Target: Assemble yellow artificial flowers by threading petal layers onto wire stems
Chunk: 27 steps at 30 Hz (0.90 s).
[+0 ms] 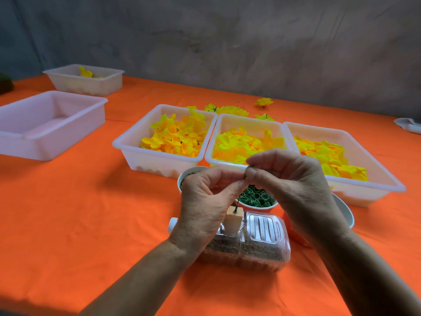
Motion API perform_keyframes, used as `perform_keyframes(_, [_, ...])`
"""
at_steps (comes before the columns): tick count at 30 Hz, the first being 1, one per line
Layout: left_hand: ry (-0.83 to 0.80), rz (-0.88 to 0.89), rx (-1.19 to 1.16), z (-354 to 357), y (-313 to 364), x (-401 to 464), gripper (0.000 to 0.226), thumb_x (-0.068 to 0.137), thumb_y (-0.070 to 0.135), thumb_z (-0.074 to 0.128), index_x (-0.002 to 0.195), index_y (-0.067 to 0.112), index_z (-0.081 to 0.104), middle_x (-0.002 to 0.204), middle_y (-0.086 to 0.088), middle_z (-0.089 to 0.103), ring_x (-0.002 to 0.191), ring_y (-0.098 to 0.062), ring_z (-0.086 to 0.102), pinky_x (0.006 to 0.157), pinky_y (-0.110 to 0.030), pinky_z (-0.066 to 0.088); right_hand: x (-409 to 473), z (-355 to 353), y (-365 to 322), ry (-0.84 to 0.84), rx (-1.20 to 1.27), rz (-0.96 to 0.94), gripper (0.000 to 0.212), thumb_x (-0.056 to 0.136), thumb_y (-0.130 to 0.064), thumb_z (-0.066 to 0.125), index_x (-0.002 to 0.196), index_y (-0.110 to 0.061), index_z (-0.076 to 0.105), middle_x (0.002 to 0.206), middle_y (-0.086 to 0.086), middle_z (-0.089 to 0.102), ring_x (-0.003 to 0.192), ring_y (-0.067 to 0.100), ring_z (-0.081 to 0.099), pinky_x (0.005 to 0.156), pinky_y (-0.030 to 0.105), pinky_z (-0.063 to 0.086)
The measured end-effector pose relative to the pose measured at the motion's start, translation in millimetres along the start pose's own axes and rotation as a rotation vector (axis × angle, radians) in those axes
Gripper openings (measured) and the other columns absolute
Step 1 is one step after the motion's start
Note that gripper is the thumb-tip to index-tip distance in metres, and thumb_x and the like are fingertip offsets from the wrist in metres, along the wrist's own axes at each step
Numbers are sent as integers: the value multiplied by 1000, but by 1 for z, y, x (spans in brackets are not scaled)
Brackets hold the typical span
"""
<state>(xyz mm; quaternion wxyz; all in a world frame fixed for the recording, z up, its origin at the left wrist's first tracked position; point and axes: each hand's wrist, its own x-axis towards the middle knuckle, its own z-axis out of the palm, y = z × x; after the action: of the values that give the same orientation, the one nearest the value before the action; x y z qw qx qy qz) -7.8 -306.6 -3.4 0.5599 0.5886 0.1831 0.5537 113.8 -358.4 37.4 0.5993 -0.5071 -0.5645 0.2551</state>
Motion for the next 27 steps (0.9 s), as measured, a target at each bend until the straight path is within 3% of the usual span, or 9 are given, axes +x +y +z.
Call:
perform_keyframes(11, [8, -17, -2, 0, -1, 0, 13, 74, -3, 71, 81, 9, 72, 74, 1, 74, 68, -6, 69, 65, -15, 51, 0, 0, 2, -48, 27, 6, 16, 74, -11, 74, 86, -21, 76, 69, -5, 71, 64, 1, 61, 59, 13, 47])
perform_keyframes(15, [3, -11, 9, -1, 0, -1, 14, 75, -1, 71, 81, 11, 73, 75, 1, 74, 70, -7, 70, 65, -15, 52, 1, 0, 2, -16, 97, 181, 16, 62, -28, 72, 78, -28, 76, 71, -5, 72, 67, 3, 64, 58, 16, 49])
perform_keyframes(20, [41, -31, 52, -3, 0, -2, 18, 72, 4, 76, 81, 18, 69, 74, 2, 72, 71, -7, 68, 65, -18, 53, 3, -3, 3, -60, 179, 332, 20, 56, -32, 74, 74, -26, 74, 75, -4, 70, 71, 6, 65, 58, 17, 47])
perform_keyframes(27, [46, -37, 59, -2, 1, -1, 20, 71, 2, 76, 80, 18, 67, 71, 2, 70, 69, -7, 67, 63, -19, 53, 3, -3, 4, -76, 159, 238, 18, 59, -31, 73, 76, -25, 75, 76, -2, 71, 73, 9, 64, 64, 20, 50])
